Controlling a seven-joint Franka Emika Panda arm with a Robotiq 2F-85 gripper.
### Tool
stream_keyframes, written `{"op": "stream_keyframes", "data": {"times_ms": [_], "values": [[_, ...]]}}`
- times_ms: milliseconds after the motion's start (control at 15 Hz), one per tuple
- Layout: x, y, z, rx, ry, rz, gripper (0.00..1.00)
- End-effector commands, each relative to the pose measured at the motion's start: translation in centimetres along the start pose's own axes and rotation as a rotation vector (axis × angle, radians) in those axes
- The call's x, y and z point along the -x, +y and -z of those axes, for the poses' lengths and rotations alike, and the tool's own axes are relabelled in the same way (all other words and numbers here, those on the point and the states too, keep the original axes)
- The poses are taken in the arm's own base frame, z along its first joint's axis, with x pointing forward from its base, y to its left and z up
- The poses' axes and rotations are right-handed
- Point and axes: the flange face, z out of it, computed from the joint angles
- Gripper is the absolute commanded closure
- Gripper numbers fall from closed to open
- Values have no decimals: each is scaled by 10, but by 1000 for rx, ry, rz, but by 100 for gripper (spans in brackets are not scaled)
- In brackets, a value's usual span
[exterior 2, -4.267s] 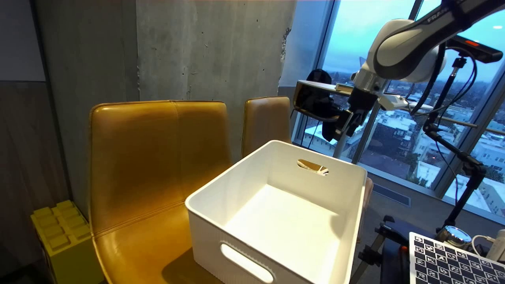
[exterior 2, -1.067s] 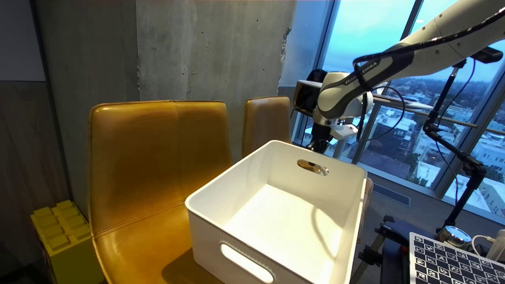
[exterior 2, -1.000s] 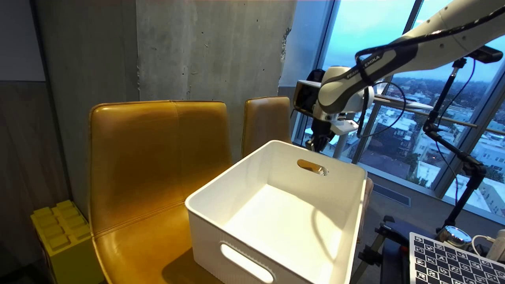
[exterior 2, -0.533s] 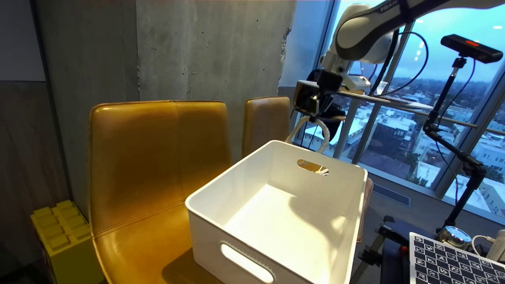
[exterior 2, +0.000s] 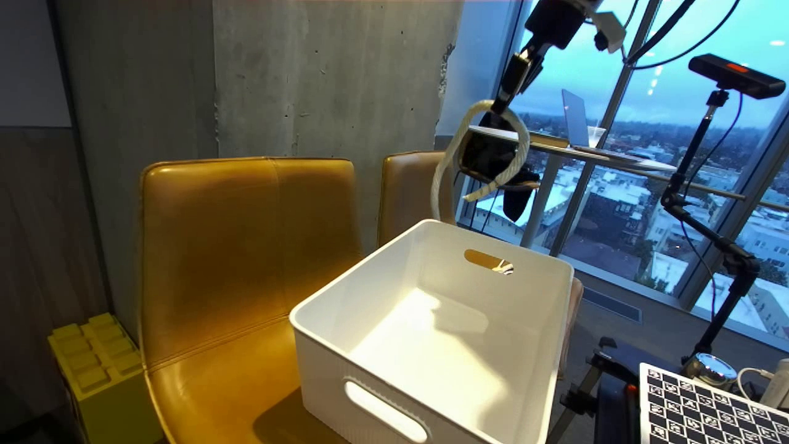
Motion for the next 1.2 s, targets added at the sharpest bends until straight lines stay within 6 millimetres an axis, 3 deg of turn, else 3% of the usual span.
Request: {"op": "stream_keyframes", "data": {"times_ms": [0,400,600,733,933,1133], "values": [[10,-63,71,-7,104,132,97],[28,-196,174,-27,234,307,97],[61,-259,213,-18,243,306,97],[93,-296,226,-10,223,287,97],[125,-306,221,-7,176,236,97],[139,-283,198,4,164,211,97]]}}
